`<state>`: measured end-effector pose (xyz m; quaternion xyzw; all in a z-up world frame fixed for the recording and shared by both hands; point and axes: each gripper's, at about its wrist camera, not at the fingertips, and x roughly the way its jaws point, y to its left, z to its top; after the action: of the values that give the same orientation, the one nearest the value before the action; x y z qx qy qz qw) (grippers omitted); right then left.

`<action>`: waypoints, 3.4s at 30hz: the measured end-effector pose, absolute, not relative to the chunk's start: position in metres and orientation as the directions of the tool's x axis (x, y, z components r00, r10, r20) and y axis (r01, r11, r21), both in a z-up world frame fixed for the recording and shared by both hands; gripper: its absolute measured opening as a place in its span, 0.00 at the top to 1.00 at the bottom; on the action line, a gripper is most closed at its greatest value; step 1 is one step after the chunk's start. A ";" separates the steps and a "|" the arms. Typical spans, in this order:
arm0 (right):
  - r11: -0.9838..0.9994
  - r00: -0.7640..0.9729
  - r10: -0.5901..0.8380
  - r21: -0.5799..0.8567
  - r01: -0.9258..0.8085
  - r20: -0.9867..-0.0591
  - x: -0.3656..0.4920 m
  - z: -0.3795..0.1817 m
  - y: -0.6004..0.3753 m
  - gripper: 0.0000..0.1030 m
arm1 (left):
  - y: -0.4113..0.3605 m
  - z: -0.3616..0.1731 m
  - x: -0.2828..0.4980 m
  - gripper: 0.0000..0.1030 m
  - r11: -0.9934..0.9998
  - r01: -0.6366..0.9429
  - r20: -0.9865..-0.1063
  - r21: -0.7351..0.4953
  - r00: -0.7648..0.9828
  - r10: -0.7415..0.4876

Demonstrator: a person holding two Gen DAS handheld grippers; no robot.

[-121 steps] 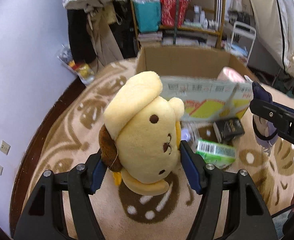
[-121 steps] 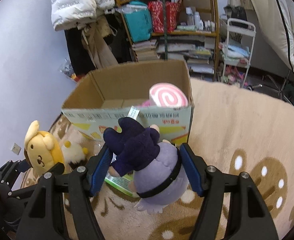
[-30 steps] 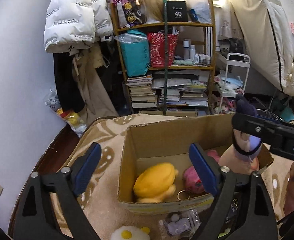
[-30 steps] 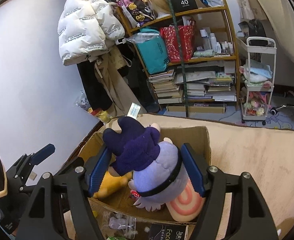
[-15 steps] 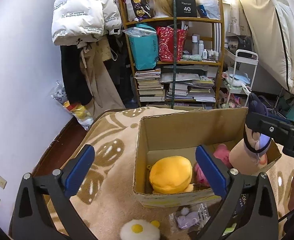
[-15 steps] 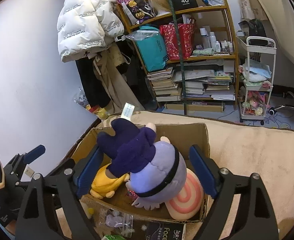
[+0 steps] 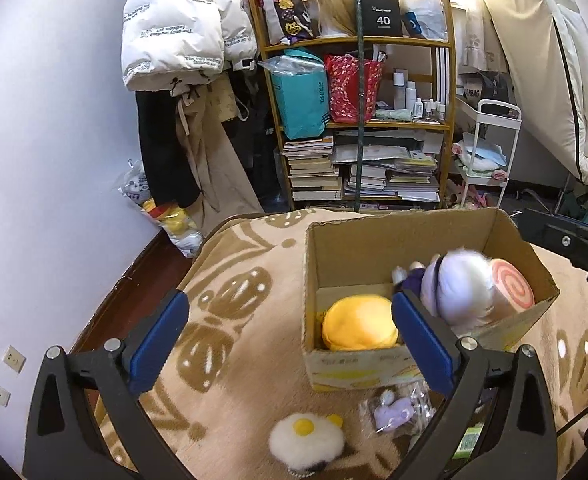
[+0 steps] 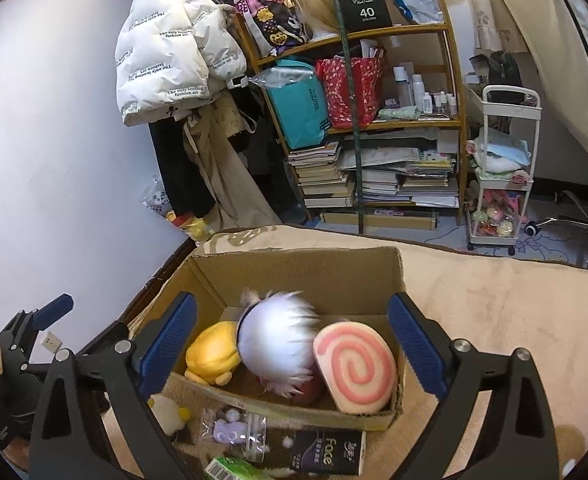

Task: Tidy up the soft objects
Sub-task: 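Move the left tool to the white chick plush while the right tool approaches the green soap box, then close the left tool on the white chick while the right tool grips the green soap box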

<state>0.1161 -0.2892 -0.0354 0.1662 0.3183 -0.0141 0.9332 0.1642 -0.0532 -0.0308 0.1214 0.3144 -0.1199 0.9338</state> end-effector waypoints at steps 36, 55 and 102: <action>0.947 0.740 0.027 0.254 0.196 -0.673 0.033 -0.022 -0.228 0.02 | 0.012 -0.017 0.103 0.03 0.949 0.272 -0.718 0.161 0.692 -0.077; 0.925 0.624 0.019 0.251 0.287 -0.781 0.054 -0.074 -0.229 0.02 | -0.008 -0.060 0.139 0.03 0.926 0.331 -0.799 0.180 0.599 -0.059; 0.923 0.379 0.070 0.204 0.327 -0.923 0.094 -0.163 -0.195 0.04 | -0.028 -0.147 0.188 0.03 0.934 0.326 -0.937 0.145 0.349 0.024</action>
<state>0.0940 -0.1946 -0.1629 0.1799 0.5517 -0.0790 0.8106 0.1875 -0.0280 -0.1474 0.1552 0.5627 -0.0936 0.8066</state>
